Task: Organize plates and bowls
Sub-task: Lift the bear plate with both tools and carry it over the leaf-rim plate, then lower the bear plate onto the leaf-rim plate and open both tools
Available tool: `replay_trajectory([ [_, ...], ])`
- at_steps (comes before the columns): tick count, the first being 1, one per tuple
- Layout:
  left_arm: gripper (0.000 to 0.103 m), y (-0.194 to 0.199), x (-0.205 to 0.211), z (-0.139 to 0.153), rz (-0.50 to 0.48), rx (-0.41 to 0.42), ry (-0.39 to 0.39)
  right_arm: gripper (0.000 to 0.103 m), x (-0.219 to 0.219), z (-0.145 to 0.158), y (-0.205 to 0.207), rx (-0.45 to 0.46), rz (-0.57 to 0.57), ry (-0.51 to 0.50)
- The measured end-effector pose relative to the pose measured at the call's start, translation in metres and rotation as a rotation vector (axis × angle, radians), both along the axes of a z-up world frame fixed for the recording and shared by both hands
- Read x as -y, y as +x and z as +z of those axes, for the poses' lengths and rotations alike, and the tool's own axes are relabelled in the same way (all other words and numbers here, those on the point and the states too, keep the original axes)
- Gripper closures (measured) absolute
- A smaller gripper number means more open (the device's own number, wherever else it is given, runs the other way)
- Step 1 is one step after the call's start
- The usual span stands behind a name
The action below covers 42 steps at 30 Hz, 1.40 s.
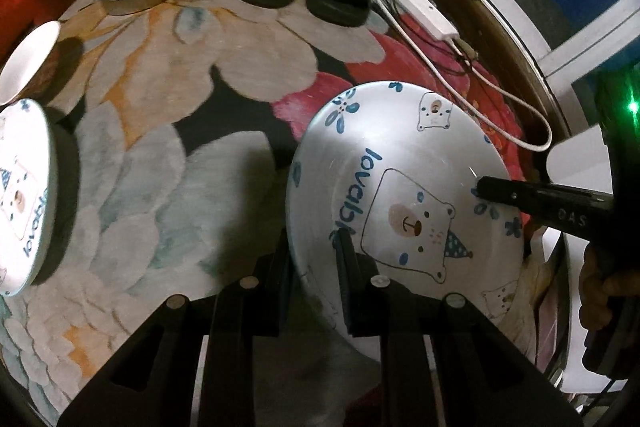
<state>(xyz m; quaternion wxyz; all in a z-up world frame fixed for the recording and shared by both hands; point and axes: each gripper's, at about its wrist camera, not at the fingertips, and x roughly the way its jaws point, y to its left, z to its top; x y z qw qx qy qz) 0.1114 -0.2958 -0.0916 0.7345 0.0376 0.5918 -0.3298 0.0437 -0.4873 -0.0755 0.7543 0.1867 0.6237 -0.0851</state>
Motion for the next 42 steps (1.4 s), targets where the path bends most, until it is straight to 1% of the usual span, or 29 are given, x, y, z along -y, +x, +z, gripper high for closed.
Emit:
replay_trajectory([
  [7, 0.084, 0.0, 0.019, -0.009, -0.025, 0.001, 0.023, 0.089, 0.019, -0.018, -0.004, -0.024, -0.043, 0.019],
  [17, 0.084, -0.002, 0.028, -0.022, -0.048, 0.016, 0.074, 0.089, 0.025, -0.03, -0.004, -0.027, -0.044, 0.017],
  [27, 0.084, 0.001, 0.038, -0.022, -0.077, 0.08, 0.116, 0.09, 0.03, -0.044, -0.003, -0.045, -0.05, -0.002],
  [31, 0.083, 0.004, 0.038, -0.022, -0.077, 0.065, 0.103, 0.09, 0.031, -0.044, 0.002, -0.035, -0.05, -0.016],
  [33, 0.075, 0.004, 0.036, -0.021, -0.076, 0.055, 0.086, 0.089, 0.032, -0.044, 0.003, -0.033, -0.052, -0.012],
  [34, 0.06, 0.004, 0.035, -0.019, -0.075, 0.055, 0.075, 0.087, 0.032, -0.044, 0.003, -0.029, -0.056, -0.004],
  [35, 0.038, 0.004, 0.033, -0.017, -0.07, 0.06, 0.065, 0.087, 0.032, -0.043, 0.002, -0.024, -0.061, -0.002],
  [37, 0.017, 0.004, 0.03, -0.01, -0.057, 0.07, 0.03, 0.087, 0.033, -0.041, 0.002, -0.021, -0.068, -0.003],
  [38, 0.011, 0.003, 0.029, -0.007, -0.052, 0.075, 0.018, 0.087, 0.033, -0.041, 0.002, -0.021, -0.071, -0.002],
  [40, 0.004, 0.002, 0.028, -0.002, -0.046, 0.085, 0.014, 0.085, 0.035, -0.039, 0.0, -0.015, -0.08, -0.001],
  [42, 0.003, 0.001, 0.025, 0.003, -0.033, 0.105, 0.016, 0.061, 0.034, -0.033, 0.0, 0.007, -0.078, -0.003],
])
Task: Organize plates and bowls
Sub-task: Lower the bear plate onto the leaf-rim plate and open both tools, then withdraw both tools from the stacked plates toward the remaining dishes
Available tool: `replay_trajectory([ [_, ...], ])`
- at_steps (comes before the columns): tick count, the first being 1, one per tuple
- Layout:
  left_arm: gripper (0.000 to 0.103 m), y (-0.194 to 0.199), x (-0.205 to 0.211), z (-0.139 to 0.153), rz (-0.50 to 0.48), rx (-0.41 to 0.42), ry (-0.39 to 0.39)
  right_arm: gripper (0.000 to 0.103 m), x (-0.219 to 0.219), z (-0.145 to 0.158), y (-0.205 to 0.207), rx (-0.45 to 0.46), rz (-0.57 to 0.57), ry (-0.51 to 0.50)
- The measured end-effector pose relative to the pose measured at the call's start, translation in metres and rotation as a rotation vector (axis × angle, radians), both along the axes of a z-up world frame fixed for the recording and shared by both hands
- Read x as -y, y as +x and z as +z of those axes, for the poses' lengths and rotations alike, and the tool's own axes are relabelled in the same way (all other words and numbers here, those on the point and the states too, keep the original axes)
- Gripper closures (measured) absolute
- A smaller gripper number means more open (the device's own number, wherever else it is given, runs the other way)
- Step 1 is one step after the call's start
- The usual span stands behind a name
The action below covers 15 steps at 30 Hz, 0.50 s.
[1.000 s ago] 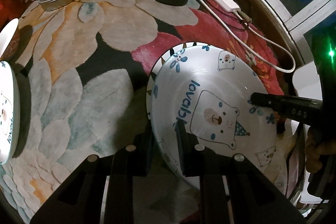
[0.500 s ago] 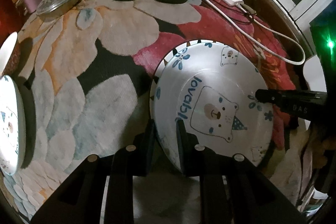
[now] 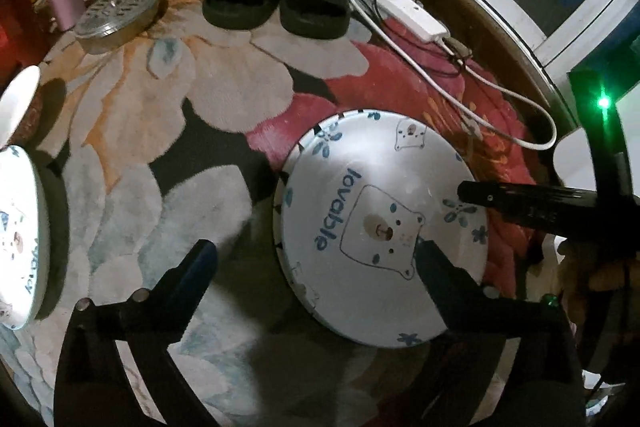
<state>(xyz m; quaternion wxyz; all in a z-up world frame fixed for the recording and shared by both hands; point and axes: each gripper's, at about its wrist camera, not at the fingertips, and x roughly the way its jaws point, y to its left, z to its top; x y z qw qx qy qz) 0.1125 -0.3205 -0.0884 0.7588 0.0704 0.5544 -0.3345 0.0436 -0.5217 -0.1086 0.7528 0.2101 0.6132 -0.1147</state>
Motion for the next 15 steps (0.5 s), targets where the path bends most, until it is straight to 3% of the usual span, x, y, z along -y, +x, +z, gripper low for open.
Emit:
replay_trajectory([
  [2, 0.001, -0.001, -0.003, 0.003, 0.015, 0.01, 0.002, 0.003, -0.002, 0.01, -0.001, 0.035, 0.003, -0.019],
  [5, 0.001, 0.0, -0.011, 0.008, 0.053, 0.011, -0.008, 0.0, -0.009, 0.027, -0.001, 0.094, 0.013, -0.059],
  [15, 0.001, 0.01, -0.045, 0.012, 0.148, 0.027, -0.003, 0.0, -0.04, 0.036, 0.01, 0.107, 0.073, -0.046],
])
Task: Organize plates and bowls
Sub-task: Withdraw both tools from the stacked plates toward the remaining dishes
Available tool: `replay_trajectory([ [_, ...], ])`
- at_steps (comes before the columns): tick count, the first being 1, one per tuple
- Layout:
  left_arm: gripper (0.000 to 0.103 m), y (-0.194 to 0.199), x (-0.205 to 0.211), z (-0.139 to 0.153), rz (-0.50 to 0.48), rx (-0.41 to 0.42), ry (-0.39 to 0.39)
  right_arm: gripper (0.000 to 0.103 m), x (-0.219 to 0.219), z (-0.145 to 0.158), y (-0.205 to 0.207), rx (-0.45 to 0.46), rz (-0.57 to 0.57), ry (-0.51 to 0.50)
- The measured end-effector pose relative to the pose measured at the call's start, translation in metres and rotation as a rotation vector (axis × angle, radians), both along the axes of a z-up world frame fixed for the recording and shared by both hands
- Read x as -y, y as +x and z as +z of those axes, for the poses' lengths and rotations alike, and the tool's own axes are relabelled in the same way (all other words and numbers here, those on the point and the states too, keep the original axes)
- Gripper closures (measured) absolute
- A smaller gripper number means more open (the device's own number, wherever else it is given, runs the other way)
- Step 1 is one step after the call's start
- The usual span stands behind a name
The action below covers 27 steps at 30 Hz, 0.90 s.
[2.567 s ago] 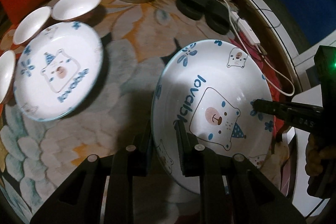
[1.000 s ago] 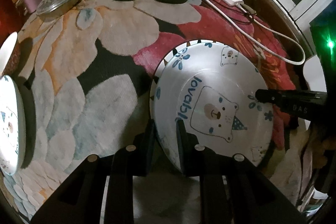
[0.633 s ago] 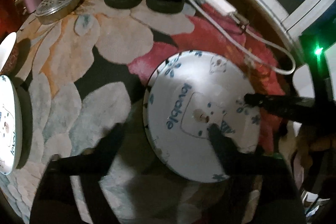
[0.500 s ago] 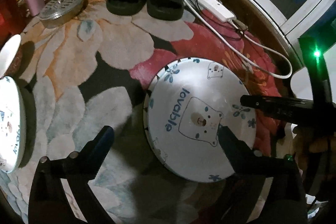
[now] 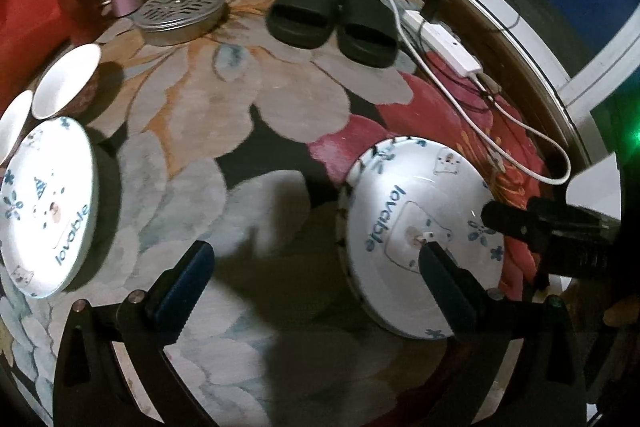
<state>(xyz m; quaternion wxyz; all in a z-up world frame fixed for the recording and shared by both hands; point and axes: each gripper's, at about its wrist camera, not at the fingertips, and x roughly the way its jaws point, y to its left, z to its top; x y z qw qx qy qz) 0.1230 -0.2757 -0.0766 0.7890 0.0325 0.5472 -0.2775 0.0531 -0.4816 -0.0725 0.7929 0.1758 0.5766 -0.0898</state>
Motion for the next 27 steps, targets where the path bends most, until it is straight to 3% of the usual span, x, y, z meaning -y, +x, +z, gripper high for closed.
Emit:
replay_trajectory([
  [27, 0.001, 0.013, -0.09, 0.0, 0.14, -0.024, 0.037, 0.0, -0.067, 0.004, 0.016, 0.014, 0.087, 0.003],
])
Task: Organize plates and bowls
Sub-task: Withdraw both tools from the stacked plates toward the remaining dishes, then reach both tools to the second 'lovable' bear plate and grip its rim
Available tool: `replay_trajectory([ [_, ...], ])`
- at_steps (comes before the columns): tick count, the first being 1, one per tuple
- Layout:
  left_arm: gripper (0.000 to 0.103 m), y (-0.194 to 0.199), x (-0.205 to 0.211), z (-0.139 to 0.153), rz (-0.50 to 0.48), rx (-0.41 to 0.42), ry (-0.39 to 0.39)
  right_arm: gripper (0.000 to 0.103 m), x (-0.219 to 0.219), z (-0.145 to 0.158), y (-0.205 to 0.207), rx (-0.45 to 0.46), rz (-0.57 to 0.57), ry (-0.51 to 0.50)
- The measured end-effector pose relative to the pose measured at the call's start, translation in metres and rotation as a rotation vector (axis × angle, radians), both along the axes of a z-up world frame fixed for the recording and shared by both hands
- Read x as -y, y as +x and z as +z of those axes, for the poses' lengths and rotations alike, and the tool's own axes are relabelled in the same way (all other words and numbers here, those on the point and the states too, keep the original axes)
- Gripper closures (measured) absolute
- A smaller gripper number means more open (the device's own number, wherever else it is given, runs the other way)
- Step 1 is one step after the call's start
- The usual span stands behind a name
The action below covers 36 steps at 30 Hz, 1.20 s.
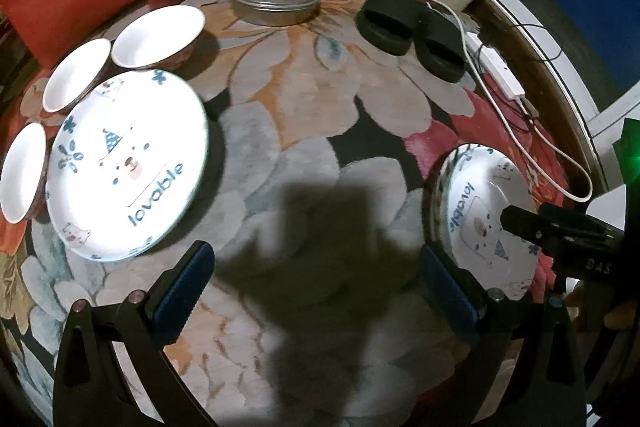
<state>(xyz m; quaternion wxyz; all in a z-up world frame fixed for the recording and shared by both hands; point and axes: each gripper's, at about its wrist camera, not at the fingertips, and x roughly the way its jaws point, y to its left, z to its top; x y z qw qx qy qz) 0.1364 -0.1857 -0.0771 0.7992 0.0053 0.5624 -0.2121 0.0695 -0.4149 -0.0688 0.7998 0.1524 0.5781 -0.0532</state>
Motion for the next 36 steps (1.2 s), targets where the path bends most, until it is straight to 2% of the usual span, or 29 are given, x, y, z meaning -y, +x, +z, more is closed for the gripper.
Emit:
replay_trajectory([
  [36, 0.001, 0.01, -0.103, -0.012, 0.19, -0.027, 0.031, 0.0, -0.083, -0.013, 0.031, 0.014, 0.112, 0.046],
])
